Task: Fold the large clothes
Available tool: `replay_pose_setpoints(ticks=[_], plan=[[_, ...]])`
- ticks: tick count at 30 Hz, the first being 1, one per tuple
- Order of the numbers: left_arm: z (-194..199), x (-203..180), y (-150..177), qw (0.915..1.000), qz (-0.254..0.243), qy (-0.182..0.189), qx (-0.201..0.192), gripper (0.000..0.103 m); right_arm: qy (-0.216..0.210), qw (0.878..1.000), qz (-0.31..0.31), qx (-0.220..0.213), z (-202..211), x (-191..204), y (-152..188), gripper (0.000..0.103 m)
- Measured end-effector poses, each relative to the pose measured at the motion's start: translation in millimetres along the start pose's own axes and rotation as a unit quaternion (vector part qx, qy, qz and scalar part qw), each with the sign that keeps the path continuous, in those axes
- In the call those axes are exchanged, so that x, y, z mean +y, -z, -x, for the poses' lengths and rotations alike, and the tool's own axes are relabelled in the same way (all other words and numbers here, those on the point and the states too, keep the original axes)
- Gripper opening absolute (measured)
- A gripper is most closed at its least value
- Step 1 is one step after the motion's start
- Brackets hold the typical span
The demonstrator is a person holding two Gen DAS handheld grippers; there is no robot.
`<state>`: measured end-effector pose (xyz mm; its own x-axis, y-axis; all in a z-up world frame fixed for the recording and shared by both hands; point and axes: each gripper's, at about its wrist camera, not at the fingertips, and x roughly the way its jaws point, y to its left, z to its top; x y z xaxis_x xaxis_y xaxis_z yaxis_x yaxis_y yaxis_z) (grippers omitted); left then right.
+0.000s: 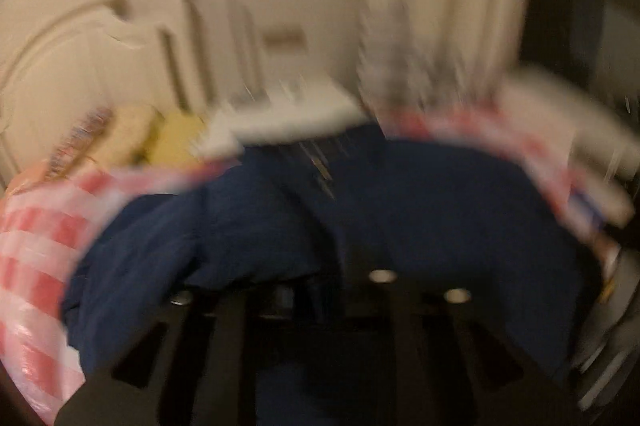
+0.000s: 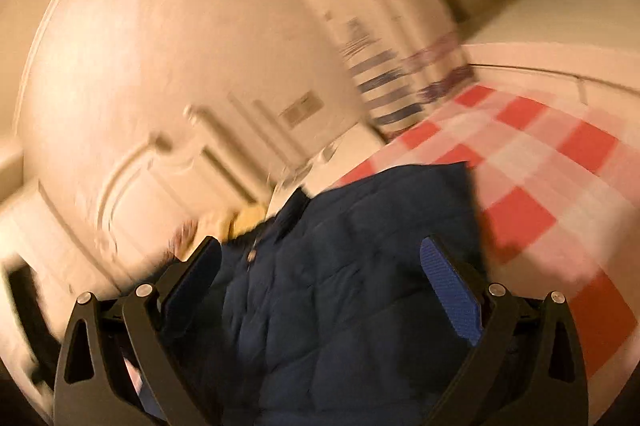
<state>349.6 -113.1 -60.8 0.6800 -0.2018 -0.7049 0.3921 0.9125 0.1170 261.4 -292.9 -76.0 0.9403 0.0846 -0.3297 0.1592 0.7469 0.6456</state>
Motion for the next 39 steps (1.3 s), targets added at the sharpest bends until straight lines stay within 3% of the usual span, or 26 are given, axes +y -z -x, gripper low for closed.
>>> replay_pose_setpoints(ticks=[1,2,4,5,7,8,10,12,13,15,17,18,19,20,22,24,27,28,30,32,34,37,38,39], plan=[[-14,-16,13,0.9994,-0.024,-0.001,0.024,0.057,0.002,1.000,-0.010,0.002,-2,-4,-2,0.096],[-20,-32,21,0.9982,-0.052,-0.014,0.027,0.076,0.004,1.000,-0.016,0.005,-5,-6,-3,0.096],[-20,-49,32,0.9940,-0.098,-0.047,0.017,0.080,0.005,1.000,-0.008,0.009,-7,-4,-3,0.096],[-16,-48,32,0.9939,-0.102,-0.037,0.021,0.085,0.006,1.000,0.000,0.012,-7,-2,-3,0.096],[-5,-40,29,0.9941,-0.103,-0.017,0.029,0.087,0.009,1.000,0.019,0.017,-7,2,0,0.096],[8,-37,29,0.9925,-0.116,-0.036,0.012,0.087,0.011,0.999,0.027,0.020,-9,5,0,0.096],[43,-41,36,0.9823,-0.167,-0.074,-0.041,0.088,0.011,0.999,0.030,0.022,-7,6,3,0.096],[65,-46,49,0.9685,-0.229,-0.081,-0.056,0.098,0.012,0.999,0.027,0.023,-4,3,4,0.096],[76,-43,59,0.9606,-0.260,-0.078,-0.058,0.098,0.013,0.999,0.025,0.024,-3,2,5,0.096],[89,-31,71,0.9595,-0.265,-0.073,-0.060,0.098,0.015,0.999,0.026,0.026,-2,2,6,0.096],[106,8,74,0.9782,-0.177,-0.063,-0.088,0.098,0.016,0.999,0.035,0.030,-3,4,7,0.096],[112,35,74,0.9885,-0.107,-0.044,-0.097,0.098,0.017,0.998,0.047,0.035,-5,8,8,0.096],[115,75,76,0.9944,0.001,-0.018,-0.104,0.098,0.021,0.997,0.061,0.039,-8,13,10,0.096],[113,116,83,0.9881,0.113,-0.010,-0.104,0.098,0.024,0.996,0.080,0.042,-10,19,12,0.096],[100,175,104,0.9574,0.277,-0.018,-0.082,0.090,0.028,0.992,0.114,0.050,-13,30,18,0.096],[83,203,122,0.9350,0.349,-0.045,-0.043,0.079,0.029,0.986,0.156,0.059,-16,44,26,0.096],[65,206,133,0.9375,0.337,-0.084,-0.021,0.079,0.017,0.975,0.208,0.072,-18,62,37,0.096],[58,209,134,0.9365,0.342,-0.076,-0.005,0.079,0.019,0.972,0.221,0.076,-20,67,40,0.096],[64,215,141,0.9326,0.352,-0.077,-0.011,0.081,0.019,0.965,0.249,0.079,-19,79,47,0.096],[63,221,145,0.9277,0.366,-0.075,-0.011,0.082,0.006,0.951,0.296,0.089,-18,101,60,0.096],[60,227,151,0.9186,0.388,-0.074,-0.012,0.082,-0.007,0.919,0.381,0.101,-16,137,86,0.096],[67,235,160,0.9069,0.415,-0.065,-0.026,0.083,-0.007,0.845,0.523,0.112,-18,190,136,0.096],[69,236,161,0.9052,0.419,-0.064,-0.030,0.084,-0.007,0.814,0.566,0.126,-24,207,154,0.096],[72,235,161,0.9051,0.419,-0.065,-0.033,0.084,-0.003,0.791,0.597,0.133,-30,218,167,0.096]])
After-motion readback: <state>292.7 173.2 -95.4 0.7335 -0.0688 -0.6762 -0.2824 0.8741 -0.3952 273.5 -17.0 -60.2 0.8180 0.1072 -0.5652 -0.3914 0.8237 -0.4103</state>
